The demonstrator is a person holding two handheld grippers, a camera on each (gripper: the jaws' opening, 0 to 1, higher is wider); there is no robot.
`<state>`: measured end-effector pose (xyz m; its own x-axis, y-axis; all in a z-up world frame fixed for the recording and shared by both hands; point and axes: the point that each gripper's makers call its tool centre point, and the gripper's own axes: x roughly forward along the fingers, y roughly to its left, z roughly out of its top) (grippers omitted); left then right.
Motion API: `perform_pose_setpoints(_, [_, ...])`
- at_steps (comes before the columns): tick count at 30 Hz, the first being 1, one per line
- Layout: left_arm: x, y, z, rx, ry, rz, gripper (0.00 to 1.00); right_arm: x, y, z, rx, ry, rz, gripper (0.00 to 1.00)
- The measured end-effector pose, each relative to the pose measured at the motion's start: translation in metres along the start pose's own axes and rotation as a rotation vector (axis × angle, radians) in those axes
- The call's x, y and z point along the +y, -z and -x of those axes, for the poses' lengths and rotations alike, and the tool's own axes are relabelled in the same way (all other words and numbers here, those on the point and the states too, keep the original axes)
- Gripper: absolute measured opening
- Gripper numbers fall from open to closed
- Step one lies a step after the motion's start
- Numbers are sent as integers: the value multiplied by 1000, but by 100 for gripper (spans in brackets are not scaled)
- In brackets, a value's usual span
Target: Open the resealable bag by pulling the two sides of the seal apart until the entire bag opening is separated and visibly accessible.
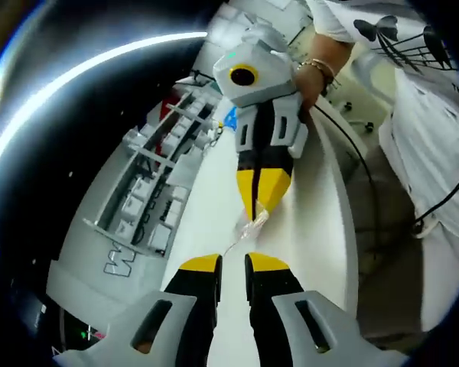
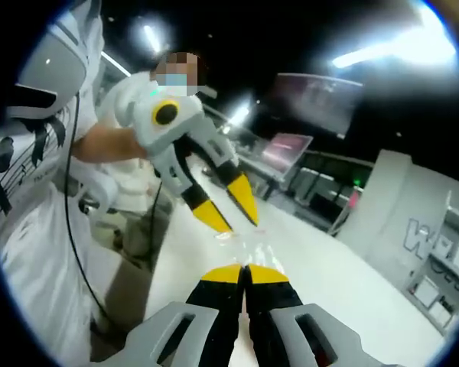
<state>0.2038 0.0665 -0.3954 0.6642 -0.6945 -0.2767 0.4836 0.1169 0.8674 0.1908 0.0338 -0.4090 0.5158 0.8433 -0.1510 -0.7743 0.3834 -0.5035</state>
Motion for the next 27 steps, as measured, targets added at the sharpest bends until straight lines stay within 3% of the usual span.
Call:
perform_pose_setpoints(21, [-11,10,0,63,26,-60,9,-5,-1,2,-12,14,-30,0])
perform_pose_setpoints(27, [-5,7,-4,56,-2,-69,9,-4,-2,2,-11,7,-31,0])
